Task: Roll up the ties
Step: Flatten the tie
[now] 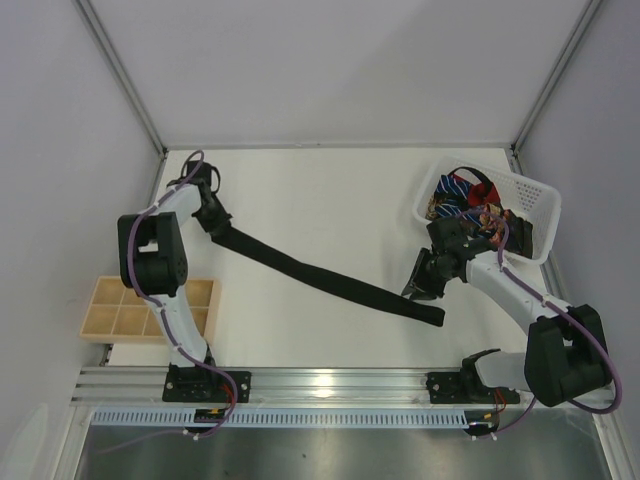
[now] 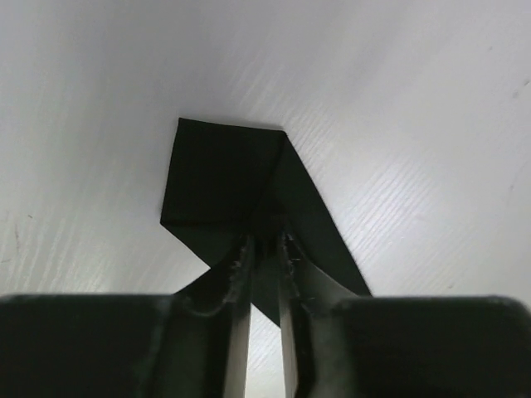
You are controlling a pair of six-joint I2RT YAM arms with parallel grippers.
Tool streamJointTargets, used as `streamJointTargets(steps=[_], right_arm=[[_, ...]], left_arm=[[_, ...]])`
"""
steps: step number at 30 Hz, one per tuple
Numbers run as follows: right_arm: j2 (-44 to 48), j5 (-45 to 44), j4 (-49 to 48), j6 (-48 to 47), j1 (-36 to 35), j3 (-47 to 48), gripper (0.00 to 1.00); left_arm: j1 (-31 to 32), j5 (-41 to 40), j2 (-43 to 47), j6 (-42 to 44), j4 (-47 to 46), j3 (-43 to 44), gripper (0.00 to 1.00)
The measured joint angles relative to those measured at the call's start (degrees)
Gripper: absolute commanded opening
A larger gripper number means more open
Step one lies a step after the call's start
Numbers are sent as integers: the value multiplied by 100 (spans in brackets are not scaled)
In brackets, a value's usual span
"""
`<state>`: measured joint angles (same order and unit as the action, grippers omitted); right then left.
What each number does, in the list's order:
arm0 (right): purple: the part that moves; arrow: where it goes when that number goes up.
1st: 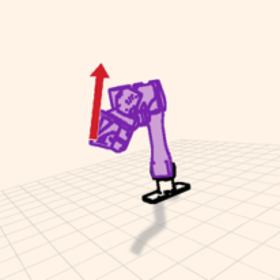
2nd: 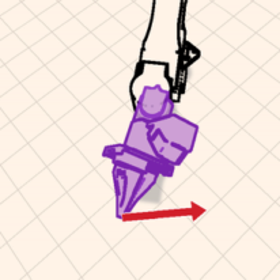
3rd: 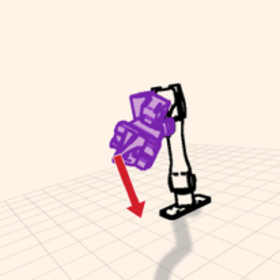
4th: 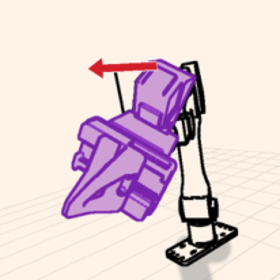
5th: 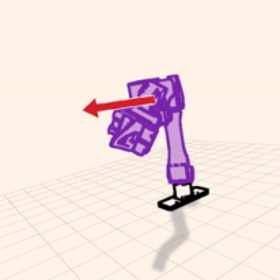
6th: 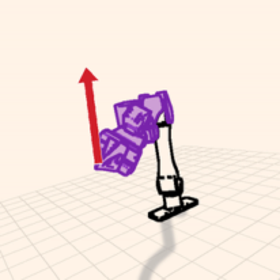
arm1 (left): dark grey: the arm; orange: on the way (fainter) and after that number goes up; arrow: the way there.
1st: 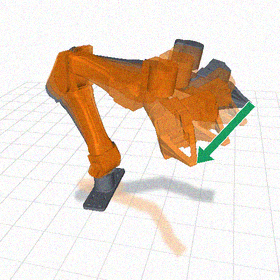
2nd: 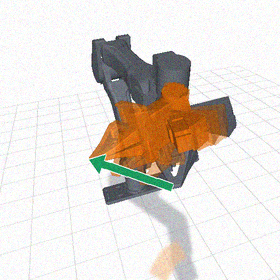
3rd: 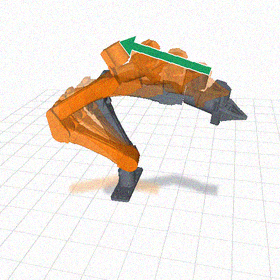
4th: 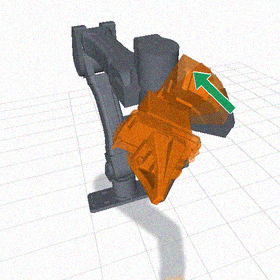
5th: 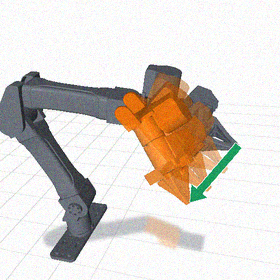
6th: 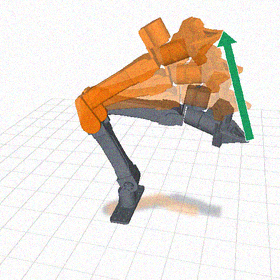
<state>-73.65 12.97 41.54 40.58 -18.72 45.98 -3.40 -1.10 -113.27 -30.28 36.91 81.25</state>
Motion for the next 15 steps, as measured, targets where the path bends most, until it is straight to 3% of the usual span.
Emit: streamJointTargets(steps=[1, 4, 9, 15], right_arm=[[-4, -17, 13, 22, 0, 0, 29], [-28, -221, 146, 120, 0, 0, 29], [-39, -728, 435, 310, 35, -92, 23], [96, -1067, 619, 487, 306, -520, 18]], left_arm=[[-2, 0, 0, 9, 4, -46, 43], [-17, 0, 0, 57, 55, -72, 56], [7, 87, 240, 50, 44, -199, 59], [289, 448, 977, 0, -13, -610, 51]])
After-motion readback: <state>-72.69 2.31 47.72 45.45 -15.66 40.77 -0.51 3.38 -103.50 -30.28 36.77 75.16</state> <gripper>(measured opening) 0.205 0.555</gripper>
